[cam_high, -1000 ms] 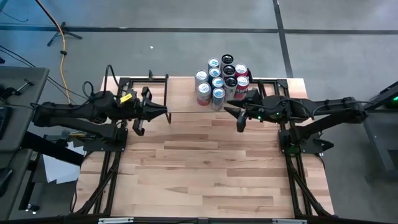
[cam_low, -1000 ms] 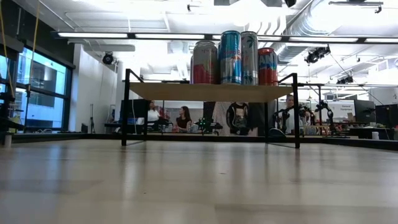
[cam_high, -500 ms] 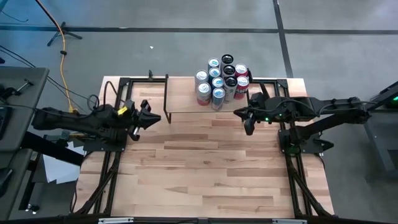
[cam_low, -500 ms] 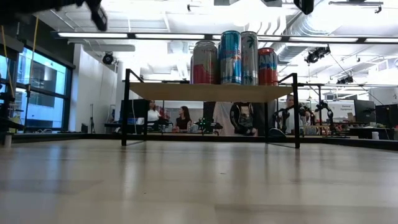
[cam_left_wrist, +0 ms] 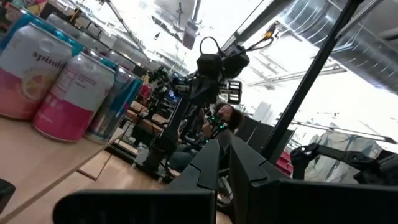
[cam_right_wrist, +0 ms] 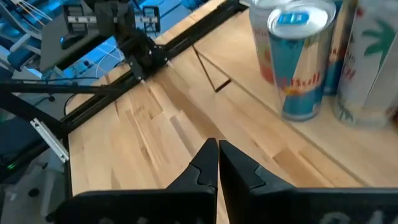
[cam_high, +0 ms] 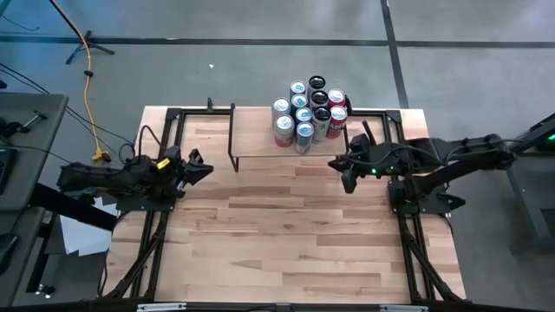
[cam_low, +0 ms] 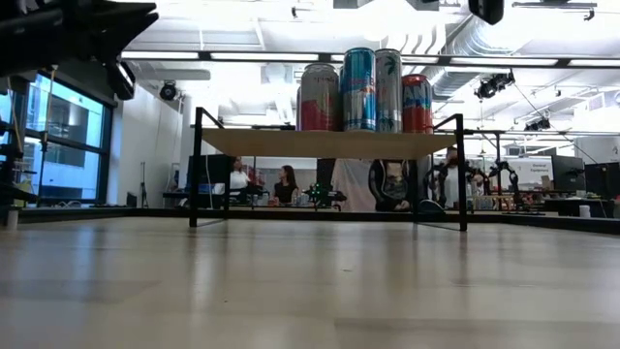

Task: Place canned beverage on shelf
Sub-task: Return to Home Position

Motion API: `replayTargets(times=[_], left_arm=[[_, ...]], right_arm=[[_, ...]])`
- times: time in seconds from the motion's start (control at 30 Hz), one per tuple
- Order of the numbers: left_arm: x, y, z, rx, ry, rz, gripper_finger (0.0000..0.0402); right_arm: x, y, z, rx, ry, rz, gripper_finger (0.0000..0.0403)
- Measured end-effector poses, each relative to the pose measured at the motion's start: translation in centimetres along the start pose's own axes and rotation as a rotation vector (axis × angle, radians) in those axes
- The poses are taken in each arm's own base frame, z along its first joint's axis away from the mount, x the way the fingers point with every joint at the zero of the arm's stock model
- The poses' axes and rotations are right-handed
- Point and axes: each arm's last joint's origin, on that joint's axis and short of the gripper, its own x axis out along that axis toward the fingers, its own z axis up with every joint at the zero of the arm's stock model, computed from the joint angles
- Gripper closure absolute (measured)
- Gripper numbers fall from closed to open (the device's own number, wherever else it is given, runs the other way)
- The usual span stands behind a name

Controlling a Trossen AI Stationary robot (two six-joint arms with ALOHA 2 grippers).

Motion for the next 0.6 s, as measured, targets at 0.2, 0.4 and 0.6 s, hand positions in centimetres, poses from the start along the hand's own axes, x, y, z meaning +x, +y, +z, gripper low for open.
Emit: replayTargets(times=[0.2,0.4,0.6], left_arm=[[-0.3,0.2,-0.1,-0.046,0.017,0.024,0.0401],[-0.4,0.6,-0.9,-0.097,0.096,0.078,0.0401],[-0.5,1.0,-1.4,-0.090,0.148,0.113,0.0401]], right_arm=[[-0.7,0.9,-1.3,-0.034,0.008,-0.029,0.0403],[-1.4,1.6,-2.7,-0.103,0.044,-0.032,0.0403],[0.9,1.7,-4.2,-0.134,-0.032,0.284,0.0403]])
